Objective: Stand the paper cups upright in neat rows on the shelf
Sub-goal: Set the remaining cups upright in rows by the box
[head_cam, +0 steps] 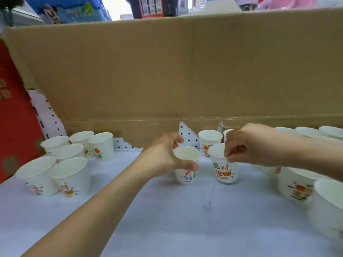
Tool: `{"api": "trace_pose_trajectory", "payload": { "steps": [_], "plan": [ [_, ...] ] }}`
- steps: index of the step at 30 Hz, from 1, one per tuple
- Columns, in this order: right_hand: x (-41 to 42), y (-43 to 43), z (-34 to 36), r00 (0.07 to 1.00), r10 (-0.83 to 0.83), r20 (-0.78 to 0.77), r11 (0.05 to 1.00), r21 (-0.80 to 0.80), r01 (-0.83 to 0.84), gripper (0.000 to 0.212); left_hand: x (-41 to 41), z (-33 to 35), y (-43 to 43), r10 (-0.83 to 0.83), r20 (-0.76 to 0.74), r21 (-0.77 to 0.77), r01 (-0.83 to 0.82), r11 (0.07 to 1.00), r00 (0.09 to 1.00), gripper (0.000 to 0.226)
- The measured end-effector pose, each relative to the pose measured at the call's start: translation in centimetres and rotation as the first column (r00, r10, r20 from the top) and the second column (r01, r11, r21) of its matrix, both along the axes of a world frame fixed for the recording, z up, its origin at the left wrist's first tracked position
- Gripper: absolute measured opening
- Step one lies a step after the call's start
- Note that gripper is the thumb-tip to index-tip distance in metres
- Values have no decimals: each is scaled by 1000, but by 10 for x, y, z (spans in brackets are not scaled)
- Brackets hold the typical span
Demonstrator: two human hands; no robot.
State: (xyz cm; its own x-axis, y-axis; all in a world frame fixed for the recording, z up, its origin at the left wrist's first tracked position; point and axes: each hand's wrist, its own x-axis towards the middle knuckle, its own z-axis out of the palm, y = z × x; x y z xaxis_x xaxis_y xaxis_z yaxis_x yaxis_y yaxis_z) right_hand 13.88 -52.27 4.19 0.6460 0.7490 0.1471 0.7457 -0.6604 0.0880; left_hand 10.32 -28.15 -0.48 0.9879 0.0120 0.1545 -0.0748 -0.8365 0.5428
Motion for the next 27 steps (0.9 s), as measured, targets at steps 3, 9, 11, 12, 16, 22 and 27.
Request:
{"api": "trace_pose_trajectory", "payload": {
  "steps": [3,9,11,12,16,22,27],
  "plan": [
    [-4,-29,-7,994,-103,46,994,-41,105,7,9,-3,-35,-72,9,-41,72,997,997,77],
    [3,-52,-10,977,-192,88,981,-2,193,7,23,-7,-72,-27,54,-42,29,999,998,87],
    [7,-55,-11,977,-197,76,980,4,197,6,26,-7,-76,7,58,-42,-4,999,998,87],
    [8,-56,-11,978,-196,70,981,8,196,6,27,-7,-78,20,61,-42,-18,999,998,87],
    [11,-61,-14,983,-169,79,986,21,168,4,26,-8,-85,52,62,-50,-49,998,997,85],
    [14,-66,-15,986,-133,96,991,26,131,8,20,-6,-93,63,63,-43,-61,997,996,82],
    [14,-69,-18,987,-119,106,993,24,117,18,9,-4,-92,75,67,-3,-75,997,995,84]
  ]
}}
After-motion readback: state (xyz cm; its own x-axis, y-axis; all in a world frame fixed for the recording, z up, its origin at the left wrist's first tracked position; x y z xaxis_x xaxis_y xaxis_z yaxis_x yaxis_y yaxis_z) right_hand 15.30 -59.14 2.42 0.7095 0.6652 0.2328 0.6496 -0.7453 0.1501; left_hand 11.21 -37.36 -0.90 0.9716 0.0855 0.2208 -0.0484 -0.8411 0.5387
